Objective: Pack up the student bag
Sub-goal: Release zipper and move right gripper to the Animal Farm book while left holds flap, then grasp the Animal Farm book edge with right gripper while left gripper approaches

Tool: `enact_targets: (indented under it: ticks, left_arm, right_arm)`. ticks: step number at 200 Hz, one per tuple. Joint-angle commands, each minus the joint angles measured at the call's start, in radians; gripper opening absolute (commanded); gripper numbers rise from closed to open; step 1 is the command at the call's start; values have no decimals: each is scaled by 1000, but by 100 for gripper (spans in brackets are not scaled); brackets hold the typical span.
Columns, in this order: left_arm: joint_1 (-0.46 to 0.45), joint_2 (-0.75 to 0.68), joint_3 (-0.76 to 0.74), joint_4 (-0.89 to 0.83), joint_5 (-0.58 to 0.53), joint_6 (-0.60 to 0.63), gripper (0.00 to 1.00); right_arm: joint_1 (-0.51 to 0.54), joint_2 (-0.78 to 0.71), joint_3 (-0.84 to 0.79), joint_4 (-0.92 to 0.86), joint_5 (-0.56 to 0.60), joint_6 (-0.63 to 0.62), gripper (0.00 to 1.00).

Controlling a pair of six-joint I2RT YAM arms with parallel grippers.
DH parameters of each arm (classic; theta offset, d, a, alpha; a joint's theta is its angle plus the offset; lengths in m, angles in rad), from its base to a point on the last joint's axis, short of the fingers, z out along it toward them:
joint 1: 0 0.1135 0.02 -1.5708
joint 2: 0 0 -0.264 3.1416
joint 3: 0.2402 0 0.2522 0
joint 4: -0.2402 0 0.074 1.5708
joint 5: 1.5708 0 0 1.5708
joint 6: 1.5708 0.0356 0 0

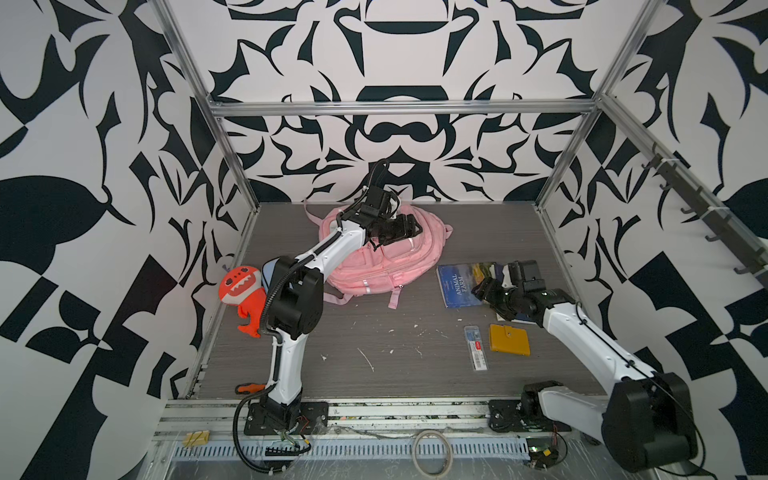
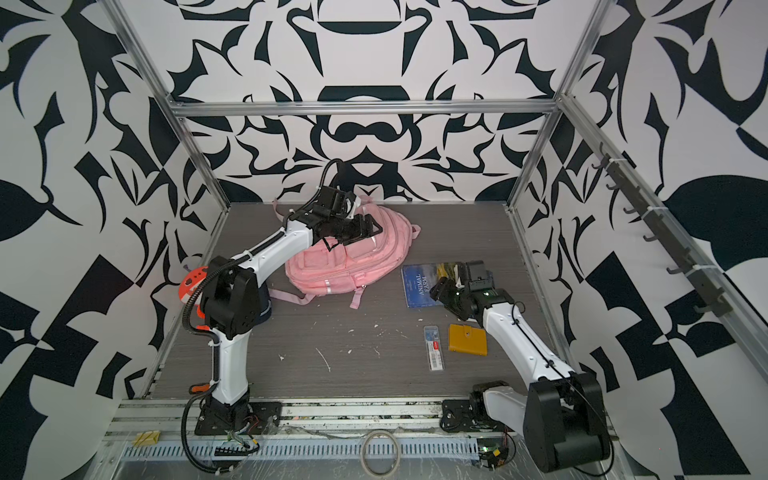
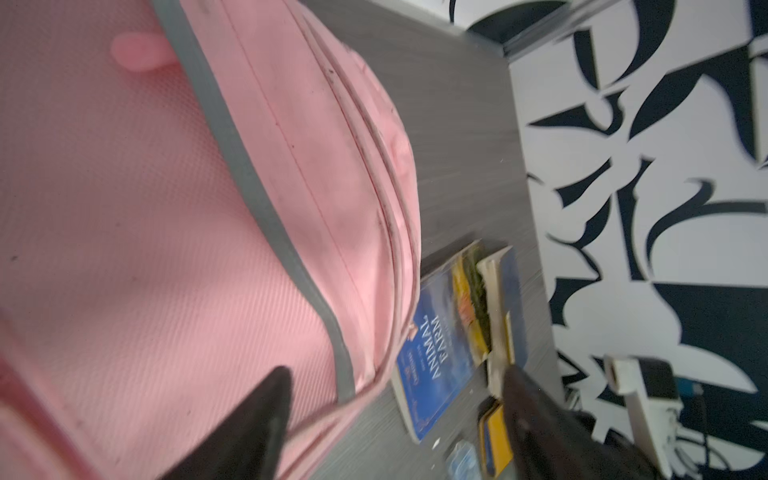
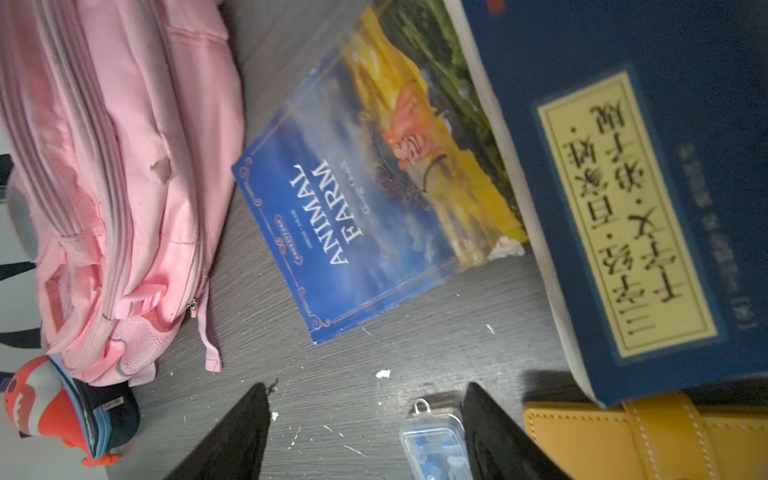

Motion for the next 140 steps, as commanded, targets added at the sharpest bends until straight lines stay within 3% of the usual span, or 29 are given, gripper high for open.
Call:
enact_targets:
  ticks: [1, 34, 65, 85, 140]
  left_arm:
    - [-72, -47, 96, -174, -61, 207, 99]
    - [-127, 24, 143, -224, 90, 203, 99]
    - [-198, 151, 226, -222, 141, 157, 94]
    - [-222, 208, 255, -182, 146, 129, 93]
    - [-232, 347, 394, -218, 63, 302, 93]
  right_arm:
    - [1, 21, -9, 12, 38, 61, 76]
    - [-30, 73, -47, 91, 55, 84, 75]
    - [-98, 123, -58, 148, 24, 78, 75]
    - [-144, 143, -54, 169, 9, 66, 75]
    - [-237, 232, -33, 217, -52, 54, 75]
